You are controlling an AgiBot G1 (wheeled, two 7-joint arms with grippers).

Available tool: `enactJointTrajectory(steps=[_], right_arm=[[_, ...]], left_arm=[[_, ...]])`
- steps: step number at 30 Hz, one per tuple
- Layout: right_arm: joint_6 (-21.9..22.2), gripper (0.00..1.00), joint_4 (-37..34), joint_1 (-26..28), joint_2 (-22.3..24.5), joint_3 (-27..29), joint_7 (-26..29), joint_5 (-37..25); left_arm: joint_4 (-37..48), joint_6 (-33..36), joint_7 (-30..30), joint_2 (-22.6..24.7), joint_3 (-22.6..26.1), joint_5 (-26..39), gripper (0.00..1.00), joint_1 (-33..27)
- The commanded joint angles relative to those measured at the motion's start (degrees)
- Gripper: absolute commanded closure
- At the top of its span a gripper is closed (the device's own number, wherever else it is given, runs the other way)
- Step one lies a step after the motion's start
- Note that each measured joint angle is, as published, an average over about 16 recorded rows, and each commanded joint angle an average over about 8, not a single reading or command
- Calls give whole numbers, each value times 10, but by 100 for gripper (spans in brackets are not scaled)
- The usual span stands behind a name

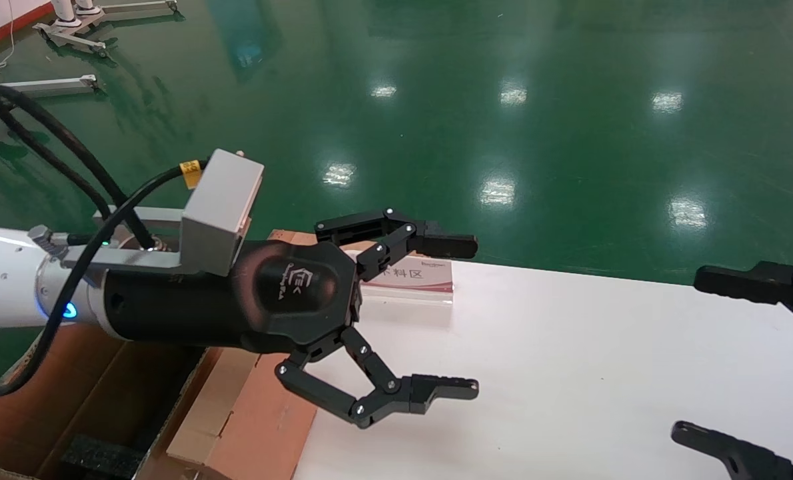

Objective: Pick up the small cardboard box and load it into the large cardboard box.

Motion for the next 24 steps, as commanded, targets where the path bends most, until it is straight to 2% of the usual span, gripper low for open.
enactJointTrajectory(steps=[1, 14, 18, 24], right_arm=[[0, 0, 0, 0, 0, 0, 0, 0], [0, 0, 0, 0, 0, 0, 0, 0], [0, 0, 0, 0, 0, 0, 0, 0], [0, 0, -1, 0, 0, -1, 0, 0]], left_arm=[[0, 0, 0, 0, 0, 0, 0, 0], [-2, -10, -13, -9, 7, 20, 0, -1], [-6, -24, -37, -22, 21, 55, 0, -6], [-19, -32, -94, -44, 57, 151, 0, -41]])
